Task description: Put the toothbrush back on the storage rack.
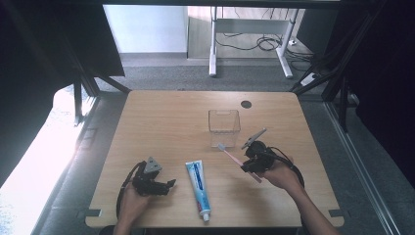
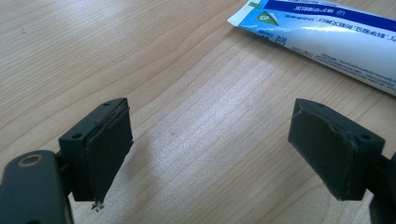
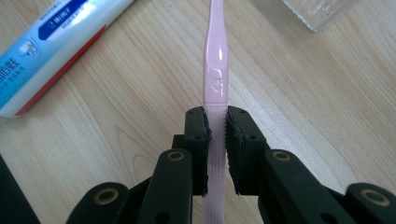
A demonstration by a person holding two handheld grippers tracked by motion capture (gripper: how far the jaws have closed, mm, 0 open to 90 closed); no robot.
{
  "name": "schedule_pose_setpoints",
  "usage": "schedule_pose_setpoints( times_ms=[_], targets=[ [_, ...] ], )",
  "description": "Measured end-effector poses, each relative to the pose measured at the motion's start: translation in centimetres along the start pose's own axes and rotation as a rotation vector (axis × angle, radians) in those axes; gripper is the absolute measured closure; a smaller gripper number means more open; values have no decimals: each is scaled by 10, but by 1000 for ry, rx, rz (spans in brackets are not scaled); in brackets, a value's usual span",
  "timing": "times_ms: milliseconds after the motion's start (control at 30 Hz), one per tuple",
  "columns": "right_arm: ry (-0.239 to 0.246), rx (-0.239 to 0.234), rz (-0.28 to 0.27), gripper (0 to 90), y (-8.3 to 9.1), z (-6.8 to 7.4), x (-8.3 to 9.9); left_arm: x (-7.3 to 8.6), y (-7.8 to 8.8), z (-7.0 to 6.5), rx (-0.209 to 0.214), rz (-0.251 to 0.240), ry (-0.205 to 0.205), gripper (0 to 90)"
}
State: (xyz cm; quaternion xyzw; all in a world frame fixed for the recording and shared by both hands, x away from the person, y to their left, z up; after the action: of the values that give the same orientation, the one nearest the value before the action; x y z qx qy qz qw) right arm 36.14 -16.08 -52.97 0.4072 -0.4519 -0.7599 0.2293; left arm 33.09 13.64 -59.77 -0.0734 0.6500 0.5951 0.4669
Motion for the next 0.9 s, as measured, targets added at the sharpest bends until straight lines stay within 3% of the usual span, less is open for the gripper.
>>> schedule_pose_setpoints(
  times_ms=[533, 900],
  targets=[
    [9, 10, -93, 794, 24, -2, -14, 0, 0, 0, -2, -2, 3, 137],
    [12, 41, -177, 794, 41, -8, -33, -1, 0, 1, -3, -7, 7, 137]
  ],
)
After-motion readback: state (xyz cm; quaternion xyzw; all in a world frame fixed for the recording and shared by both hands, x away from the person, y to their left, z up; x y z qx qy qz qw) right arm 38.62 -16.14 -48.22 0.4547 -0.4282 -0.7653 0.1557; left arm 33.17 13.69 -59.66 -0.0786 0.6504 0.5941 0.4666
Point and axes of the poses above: each handheld gripper's, and its own axes: y roughly backward along the jaws, x roughly out of its underside, z roughly to its left, the point moved 9 cm from there along -y, roughly forward along the jaws, and after that the axes turned 13 degrees about -x, right-handed, at the moved point
